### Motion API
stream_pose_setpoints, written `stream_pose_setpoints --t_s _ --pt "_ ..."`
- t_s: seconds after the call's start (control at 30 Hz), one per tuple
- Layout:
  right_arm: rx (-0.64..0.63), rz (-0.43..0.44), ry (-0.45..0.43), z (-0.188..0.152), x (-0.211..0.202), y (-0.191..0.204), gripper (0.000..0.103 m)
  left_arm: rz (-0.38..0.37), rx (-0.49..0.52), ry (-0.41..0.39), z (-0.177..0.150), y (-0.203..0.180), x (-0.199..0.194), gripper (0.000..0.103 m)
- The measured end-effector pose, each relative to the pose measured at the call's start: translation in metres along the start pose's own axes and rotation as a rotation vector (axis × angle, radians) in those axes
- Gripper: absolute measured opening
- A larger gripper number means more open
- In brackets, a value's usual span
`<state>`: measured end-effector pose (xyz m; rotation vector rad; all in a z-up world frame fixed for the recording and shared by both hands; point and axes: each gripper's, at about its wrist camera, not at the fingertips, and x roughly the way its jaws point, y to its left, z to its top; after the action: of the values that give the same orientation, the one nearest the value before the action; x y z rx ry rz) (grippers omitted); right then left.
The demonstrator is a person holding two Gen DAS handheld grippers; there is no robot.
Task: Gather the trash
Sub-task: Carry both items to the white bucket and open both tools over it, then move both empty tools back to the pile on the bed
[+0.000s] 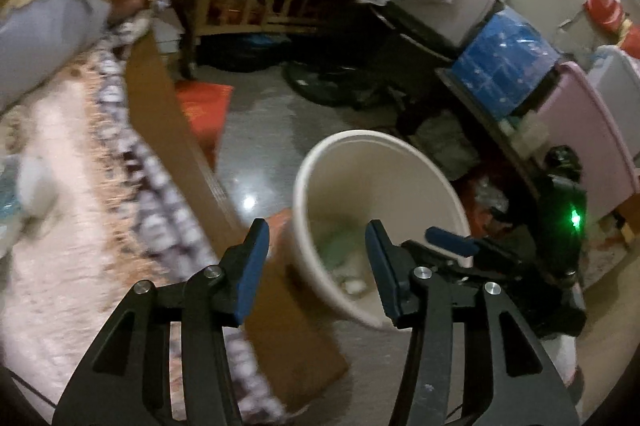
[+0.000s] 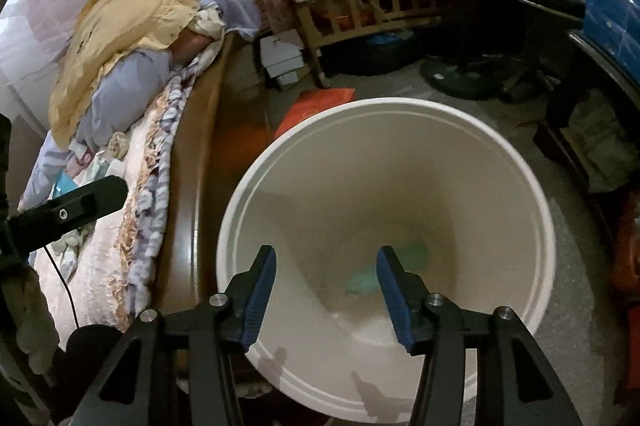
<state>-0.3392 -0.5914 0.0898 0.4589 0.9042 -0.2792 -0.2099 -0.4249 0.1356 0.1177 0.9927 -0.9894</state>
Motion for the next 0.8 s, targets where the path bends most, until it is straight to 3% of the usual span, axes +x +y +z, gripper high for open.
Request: stream_pose_setpoints --t_s 0.33,0.8 --pt "-0.104 0.08 0.006 0.004 0.008 0.065 0.055 0.232 -0.011 -0.081 -0.029 0.053 -0.05 0.048" --pt "-0.297 0.182 0.0 0.009 0.016 0.181 0.059 0.398 -0.085 -0.15 -0.06 0.115 -0.107 0.048"
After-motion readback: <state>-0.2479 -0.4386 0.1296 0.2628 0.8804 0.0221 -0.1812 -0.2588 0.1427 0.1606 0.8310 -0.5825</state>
